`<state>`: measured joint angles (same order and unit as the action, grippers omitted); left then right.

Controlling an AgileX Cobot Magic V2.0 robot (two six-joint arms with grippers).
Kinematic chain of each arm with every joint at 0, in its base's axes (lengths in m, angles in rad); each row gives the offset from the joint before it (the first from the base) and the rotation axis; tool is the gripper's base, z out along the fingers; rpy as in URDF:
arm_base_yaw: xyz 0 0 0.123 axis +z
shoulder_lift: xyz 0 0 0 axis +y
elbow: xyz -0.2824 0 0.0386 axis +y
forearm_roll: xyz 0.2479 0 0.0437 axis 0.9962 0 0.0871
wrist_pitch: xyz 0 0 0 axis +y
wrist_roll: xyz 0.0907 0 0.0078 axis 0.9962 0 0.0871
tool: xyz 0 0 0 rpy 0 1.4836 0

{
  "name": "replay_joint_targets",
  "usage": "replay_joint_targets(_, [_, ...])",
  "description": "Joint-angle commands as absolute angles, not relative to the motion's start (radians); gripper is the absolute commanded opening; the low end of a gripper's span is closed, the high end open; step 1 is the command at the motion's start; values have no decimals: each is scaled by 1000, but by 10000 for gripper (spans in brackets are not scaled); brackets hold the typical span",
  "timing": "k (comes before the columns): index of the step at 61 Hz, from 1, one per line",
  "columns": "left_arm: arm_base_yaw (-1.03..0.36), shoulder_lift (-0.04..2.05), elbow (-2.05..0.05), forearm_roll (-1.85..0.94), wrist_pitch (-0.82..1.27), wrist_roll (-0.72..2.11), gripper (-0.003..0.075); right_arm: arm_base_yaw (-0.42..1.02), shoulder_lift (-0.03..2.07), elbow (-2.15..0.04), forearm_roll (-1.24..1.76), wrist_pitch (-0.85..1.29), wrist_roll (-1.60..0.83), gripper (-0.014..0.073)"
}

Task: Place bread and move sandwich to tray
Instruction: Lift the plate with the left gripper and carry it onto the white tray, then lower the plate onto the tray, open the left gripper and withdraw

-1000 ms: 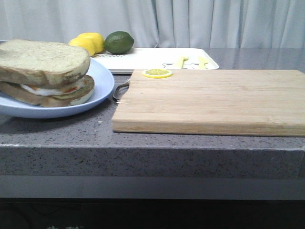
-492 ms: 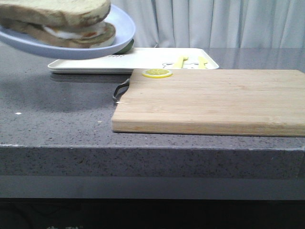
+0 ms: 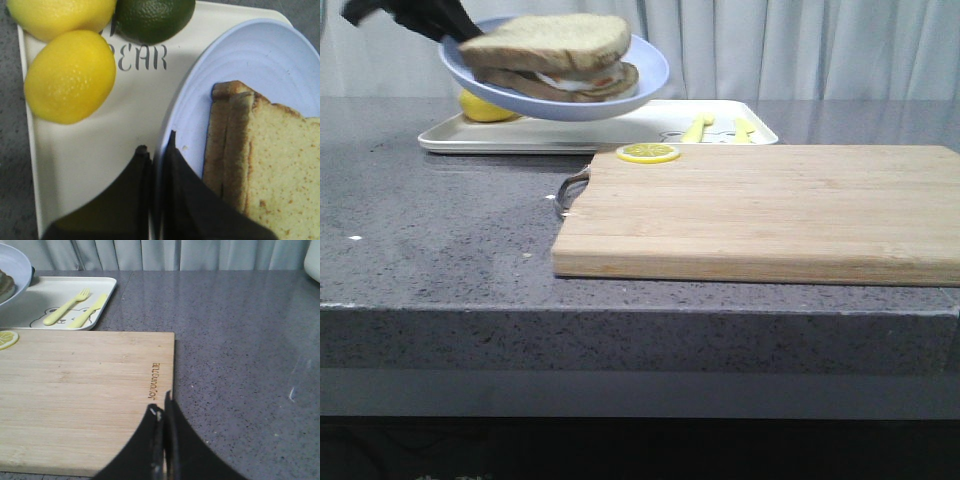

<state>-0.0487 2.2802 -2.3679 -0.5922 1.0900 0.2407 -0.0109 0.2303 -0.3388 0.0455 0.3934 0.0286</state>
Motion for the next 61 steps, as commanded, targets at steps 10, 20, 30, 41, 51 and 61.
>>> replay_joint_targets(10, [-55, 2439, -2733, -752, 1114, 99, -19, -17, 237, -364, 43, 311, 30, -83])
replay_joint_targets(20, [-55, 2492, -2779, -762, 1116, 71, -19, -17, 237, -364, 43, 311, 30, -83])
replay_joint_targets(30, [-55, 2500, -2777, -762, 1114, 71, -19, -17, 237, -364, 43, 311, 30, -83])
replay_joint_targets(41, [-55, 2504, -2777, -762, 1114, 71, -19, -17, 237, -364, 43, 311, 30, -83])
replay_joint_targets(51, [-58, 2523, -2777, -762, 1109, 71, -17, -17, 237, -364, 43, 311, 30, -83])
replay_joint_targets(61, [-61, 2528, -2777, -762, 1109, 71, 90, -17, 237, -364, 42, 311, 30, -83])
